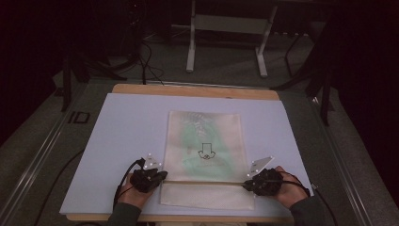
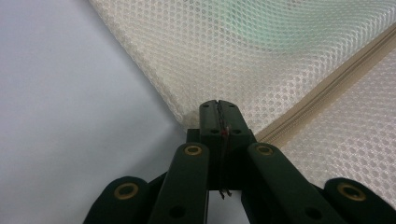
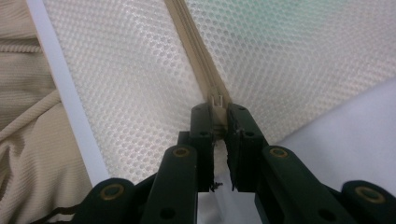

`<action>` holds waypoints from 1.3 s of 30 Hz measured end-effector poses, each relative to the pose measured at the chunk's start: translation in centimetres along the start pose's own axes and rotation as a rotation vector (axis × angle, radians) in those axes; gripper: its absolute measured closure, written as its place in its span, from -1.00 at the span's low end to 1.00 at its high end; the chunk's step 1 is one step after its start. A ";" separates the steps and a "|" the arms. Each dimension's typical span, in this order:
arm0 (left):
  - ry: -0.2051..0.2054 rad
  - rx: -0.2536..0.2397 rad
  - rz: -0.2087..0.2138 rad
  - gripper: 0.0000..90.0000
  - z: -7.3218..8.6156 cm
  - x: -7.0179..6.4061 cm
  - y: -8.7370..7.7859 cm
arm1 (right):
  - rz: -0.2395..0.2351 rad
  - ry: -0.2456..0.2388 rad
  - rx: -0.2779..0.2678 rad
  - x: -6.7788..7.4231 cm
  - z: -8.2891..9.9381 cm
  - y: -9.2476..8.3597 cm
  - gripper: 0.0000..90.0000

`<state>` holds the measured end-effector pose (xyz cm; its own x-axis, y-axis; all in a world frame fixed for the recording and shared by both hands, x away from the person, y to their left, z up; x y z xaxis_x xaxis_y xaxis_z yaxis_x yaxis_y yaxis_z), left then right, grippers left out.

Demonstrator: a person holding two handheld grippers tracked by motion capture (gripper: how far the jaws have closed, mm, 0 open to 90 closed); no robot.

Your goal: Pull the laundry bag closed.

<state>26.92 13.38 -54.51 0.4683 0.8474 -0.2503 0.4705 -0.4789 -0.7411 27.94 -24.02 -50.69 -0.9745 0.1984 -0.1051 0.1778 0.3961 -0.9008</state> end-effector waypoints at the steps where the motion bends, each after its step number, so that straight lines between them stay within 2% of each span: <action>1: 0.000 0.000 0.000 0.98 0.0 0.0 0.0 | 0.003 0.002 0.000 0.0 0.1 0.0 0.82; 5: 0.000 0.000 0.000 0.98 0.0 0.0 0.0 | 0.012 0.008 -0.009 -0.3 0.4 -0.2 0.82; 7: -0.001 0.000 0.000 0.98 0.0 0.0 0.0 | 0.021 0.011 0.006 -0.4 0.6 -0.1 0.82; 11: -0.003 -0.002 0.001 0.98 0.0 0.0 0.0 | 0.016 0.021 -0.004 -0.5 0.9 -0.1 0.82; 14: 0.004 -0.003 -0.002 0.97 0.0 -0.1 0.0 | 0.034 0.020 -0.004 -0.7 0.9 -0.2 0.82; 18: 0.007 -0.008 0.004 0.94 0.0 -0.1 0.0 | 0.029 0.024 -0.009 -0.7 0.9 -0.2 0.81; 20: 0.010 -0.007 0.016 0.90 0.1 0.0 0.0 | 0.007 0.034 -0.042 -0.6 1.0 -0.2 0.77; 25: 0.009 -0.019 0.040 0.86 0.1 0.1 -0.1 | 0.018 0.066 -0.121 -0.8 1.4 -0.9 0.47; 27: 0.010 -0.019 0.045 0.84 0.1 0.2 -0.1 | 0.031 0.077 -0.144 -1.0 1.3 -1.2 0.35; 35: 0.013 -0.050 0.036 0.81 -0.1 0.4 -0.5 | 0.087 0.125 -0.164 -1.6 2.0 -1.6 0.18; 39: -0.012 -0.083 0.008 0.80 -0.1 1.1 -1.2 | 0.153 0.195 -0.178 -2.3 3.3 -2.3 0.11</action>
<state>26.98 14.85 -53.82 0.4634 0.8459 -0.2638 0.5272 -0.5025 -0.6852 29.34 -28.34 -49.72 -0.8927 0.4298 -0.1355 0.3586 0.4955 -0.7911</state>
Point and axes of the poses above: each handheld gripper's, and its own axes: y roughly forward along the jaws, z roughly out of its underside, x roughly to its left, the point moved 2 cm from there along y, roughly forward along the jaws, and after that the axes turned 13 degrees about -y, right-handed, at the moved point
